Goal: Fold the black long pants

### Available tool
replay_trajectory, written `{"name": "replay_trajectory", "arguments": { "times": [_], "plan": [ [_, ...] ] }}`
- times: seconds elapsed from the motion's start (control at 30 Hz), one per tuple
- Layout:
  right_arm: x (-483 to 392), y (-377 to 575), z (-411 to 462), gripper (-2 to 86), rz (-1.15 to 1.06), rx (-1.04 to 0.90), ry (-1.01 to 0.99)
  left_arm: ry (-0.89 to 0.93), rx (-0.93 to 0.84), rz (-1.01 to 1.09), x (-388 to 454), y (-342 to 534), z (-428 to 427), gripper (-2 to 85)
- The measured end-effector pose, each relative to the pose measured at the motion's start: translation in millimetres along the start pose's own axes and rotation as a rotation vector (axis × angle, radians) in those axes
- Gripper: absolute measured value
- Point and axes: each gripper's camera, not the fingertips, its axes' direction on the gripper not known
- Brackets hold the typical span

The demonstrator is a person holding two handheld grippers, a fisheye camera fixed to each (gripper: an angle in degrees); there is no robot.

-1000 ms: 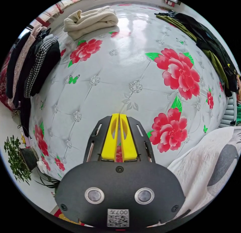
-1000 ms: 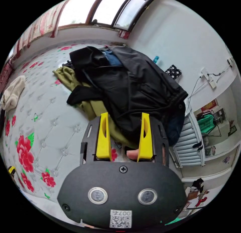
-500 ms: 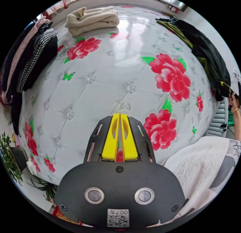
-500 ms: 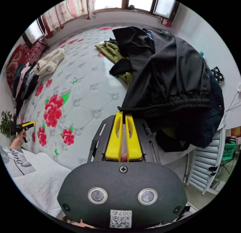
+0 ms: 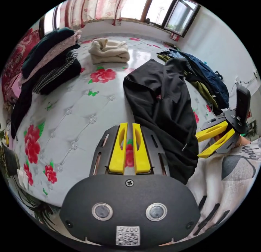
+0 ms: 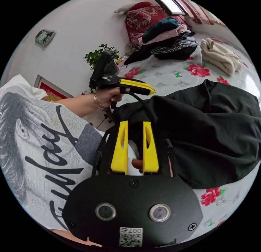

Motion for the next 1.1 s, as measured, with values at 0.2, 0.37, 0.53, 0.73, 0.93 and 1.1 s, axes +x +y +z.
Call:
{"name": "replay_trajectory", "arguments": {
  "times": [0.2, 0.37, 0.53, 0.73, 0.93, 1.1],
  "plan": [
    [24.8, 86.6, -48.7, 4.1, 0.351, 0.212, 0.19, -0.119, 0.064, 0.197, 25.4, 10.9, -50.3, 4.5],
    [24.6, 179.7, -83.2, 4.2, 0.662, 0.334, 0.351, 0.155, 0.031, 0.606, 164.2, 1.7, -27.5, 6.9],
    [3.5, 223.2, -99.6, 4.6, 0.788, 0.41, 0.414, 0.163, -0.277, 0.958, 278.3, 28.8, 55.2, 3.4],
    [-0.6, 225.6, -101.0, 5.5, 0.813, 0.44, 0.408, 0.106, -0.369, 1.061, 228.3, 72.6, 28.5, -0.6],
    [27.9, 210.9, -105.7, 7.4, 0.826, 0.472, 0.386, -0.225, -0.487, 0.5, 28.7, 119.9, -13.8, -0.8],
    [82.3, 206.4, -121.7, 9.2, 0.935, 0.543, 0.367, -0.456, -0.471, 0.187, -55.1, 169.3, -56.4, -0.8]
  ]
}}
